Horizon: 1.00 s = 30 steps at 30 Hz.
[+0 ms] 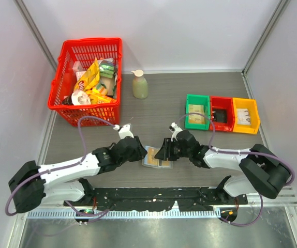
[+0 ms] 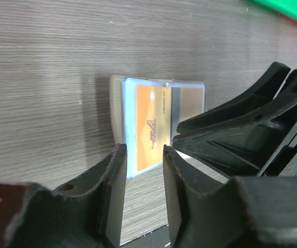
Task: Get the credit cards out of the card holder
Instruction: Open the card holder at the center of the board, then remove the credit card from the card holder.
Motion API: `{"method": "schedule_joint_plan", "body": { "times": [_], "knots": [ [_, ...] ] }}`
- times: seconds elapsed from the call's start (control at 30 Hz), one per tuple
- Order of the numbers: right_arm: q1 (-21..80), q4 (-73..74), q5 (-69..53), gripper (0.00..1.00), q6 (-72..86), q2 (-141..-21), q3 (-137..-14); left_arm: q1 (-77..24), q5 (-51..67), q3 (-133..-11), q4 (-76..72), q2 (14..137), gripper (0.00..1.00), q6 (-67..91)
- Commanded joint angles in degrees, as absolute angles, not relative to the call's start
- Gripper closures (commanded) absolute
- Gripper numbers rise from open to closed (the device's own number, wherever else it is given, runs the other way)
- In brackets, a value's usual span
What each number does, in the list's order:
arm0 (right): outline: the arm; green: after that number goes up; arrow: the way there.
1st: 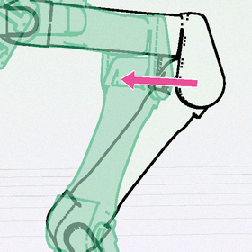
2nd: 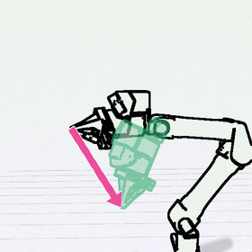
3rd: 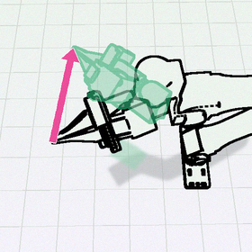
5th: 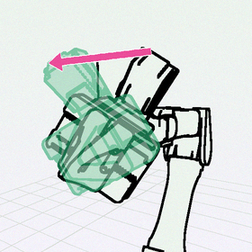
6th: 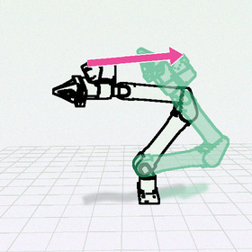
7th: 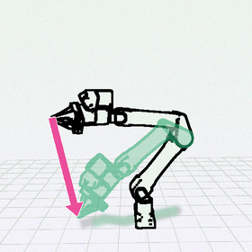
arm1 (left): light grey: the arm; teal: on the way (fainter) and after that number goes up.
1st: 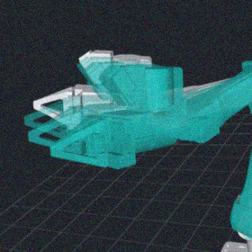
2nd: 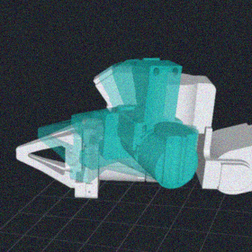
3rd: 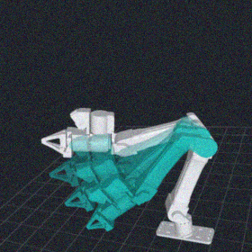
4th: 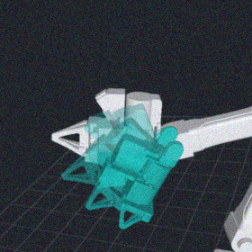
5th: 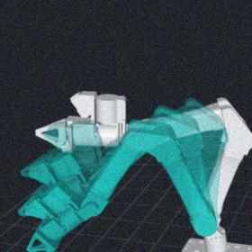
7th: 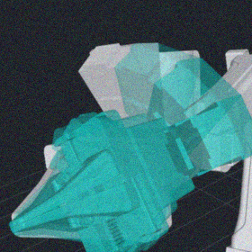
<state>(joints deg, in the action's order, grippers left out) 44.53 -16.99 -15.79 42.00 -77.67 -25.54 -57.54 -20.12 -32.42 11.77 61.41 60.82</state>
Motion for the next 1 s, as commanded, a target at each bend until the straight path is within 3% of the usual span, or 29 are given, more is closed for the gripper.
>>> {"method": "schedule_joint_plan", "body": {
  "times": [0.0,0.3,0.67,0.87,0.97],
  "knots": [
    [43.07,-26.01,-16.79,0.60,45.00,-79.36,-23.12,-56.16,-12.22,-35.59,2.65,69.07,0.67,57.39],
    [40.08,-33.04,-18.98,0.60,48.16,-81.56,-18.37,-53.18,-10.99,-32.00,0.35,76.81,1.00,60.55],
    [39.81,-38.93,-21.45,0.61,50.62,-87.01,-17.58,-53.17,-9.40,-26.54,-5.27,80.51,1.00,65.04],
    [39.73,-40.95,-21.62,0.73,51.42,-87.36,-16.70,-53.17,-9.75,-26.28,-5.01,80.07,1.00,65.30],
    [39.73,-41.31,-21.36,0.85,51.50,-87.01,-16.35,-53.17,-10.02,-25.93,-4.92,79.81,1.00,65.74]
  ]
}}
